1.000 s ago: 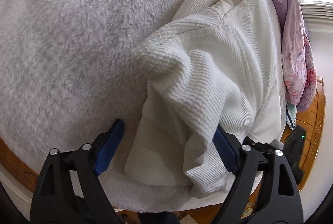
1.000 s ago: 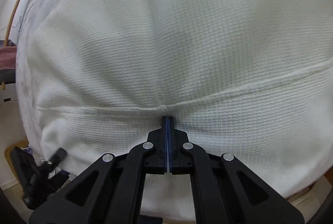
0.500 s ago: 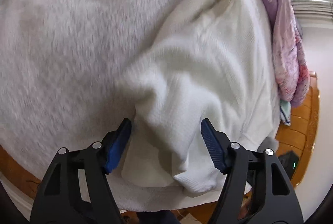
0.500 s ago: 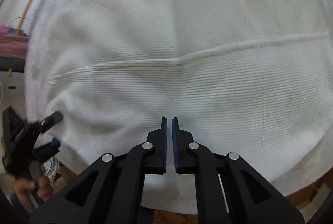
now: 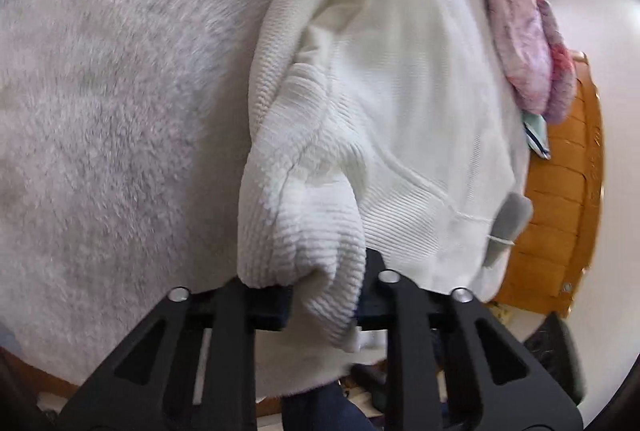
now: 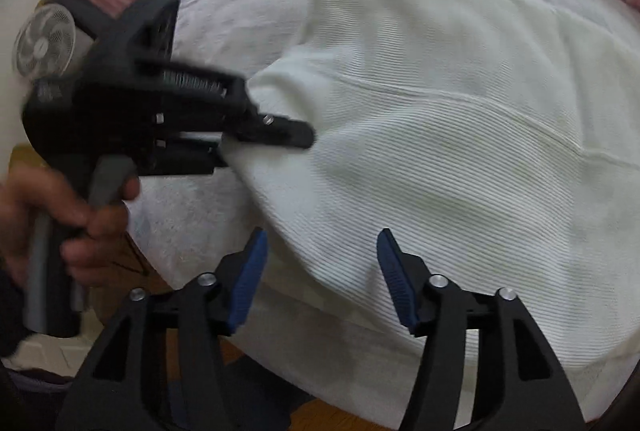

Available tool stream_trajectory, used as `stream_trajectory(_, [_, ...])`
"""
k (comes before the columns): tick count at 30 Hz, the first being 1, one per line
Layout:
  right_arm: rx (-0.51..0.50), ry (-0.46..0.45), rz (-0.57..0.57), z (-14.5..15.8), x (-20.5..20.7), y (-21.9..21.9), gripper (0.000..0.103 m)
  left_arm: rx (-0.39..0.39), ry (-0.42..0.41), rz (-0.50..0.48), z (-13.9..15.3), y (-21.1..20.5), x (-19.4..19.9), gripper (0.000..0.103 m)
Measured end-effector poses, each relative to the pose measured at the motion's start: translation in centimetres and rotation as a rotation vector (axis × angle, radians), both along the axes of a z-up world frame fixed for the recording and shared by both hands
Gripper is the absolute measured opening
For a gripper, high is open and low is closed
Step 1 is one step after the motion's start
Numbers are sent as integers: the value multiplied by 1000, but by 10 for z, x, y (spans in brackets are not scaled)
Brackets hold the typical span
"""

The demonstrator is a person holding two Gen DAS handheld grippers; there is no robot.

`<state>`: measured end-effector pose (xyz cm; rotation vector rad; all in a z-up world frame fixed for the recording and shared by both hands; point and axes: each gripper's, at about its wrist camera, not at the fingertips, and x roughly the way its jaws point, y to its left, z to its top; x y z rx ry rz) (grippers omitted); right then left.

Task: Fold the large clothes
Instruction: 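Grasp the hem with the left gripper while the right gripper grasps beside it, lifting toward the collar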

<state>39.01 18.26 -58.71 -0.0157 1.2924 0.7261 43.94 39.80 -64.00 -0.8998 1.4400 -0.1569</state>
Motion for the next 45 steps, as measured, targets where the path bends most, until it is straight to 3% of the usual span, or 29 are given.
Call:
stream_trajectory(2, [9, -29, 21, -3, 1, 10, 60, -10, -13, -24, 14, 1, 4, 17])
stream_trajectory(5, [0, -77, 22, -5, -3, 20, 72, -25, -6, -35, 15, 1, 6, 17])
stream_trajectory(11, [-100, -173, -6, -32, 2, 50, 76, -44, -4, -35, 11, -6, 7, 17])
stream_trajectory(13, [-137, -188, -11, -42, 1, 59, 71, -38, 5, -29, 8, -8, 8, 17])
stream_trajectory(15, [-201, -202, -7, -47, 2, 64, 49, -10, 14, -24, 5, -11, 11, 18])
stream_trajectory(16, [-221, -196, -9, -48, 4, 65, 43, -6, 22, -15, 4, -12, 12, 19])
stream_trajectory(18, [-202, -148, -28, -48, 10, 58, 20, -5, 46, 30, -2, -10, 13, 24])
stream_trajectory(21, [-130, -68, -48, -43, 19, 45, 12, 27, 73, 65, -8, -10, 15, 30])
stream_trajectory(24, [-58, -21, -54, -35, 28, 34, 11, 97, 23, 57, 11, -26, 24, 22])
stream_trajectory(27, [75, 36, -149, -12, 40, 2, 11, 170, -64, 0, 56, -61, 35, 18])
stream_trajectory(30, [193, 64, -264, 14, 52, -46, 11, 195, -137, -29, 96, -100, 48, 18])
stream_trajectory(36, [304, 48, -447, 47, 71, -153, 11, 203, -272, -137, 152, -214, 75, 18])
stream_trajectory(40, [341, 83, -596, 43, 72, -232, 11, 210, -307, -257, 157, -296, 91, 18])
stream_trajectory(45, [363, 129, -747, 21, 53, -332, 10, 189, -296, -410, 128, -395, 99, 18])
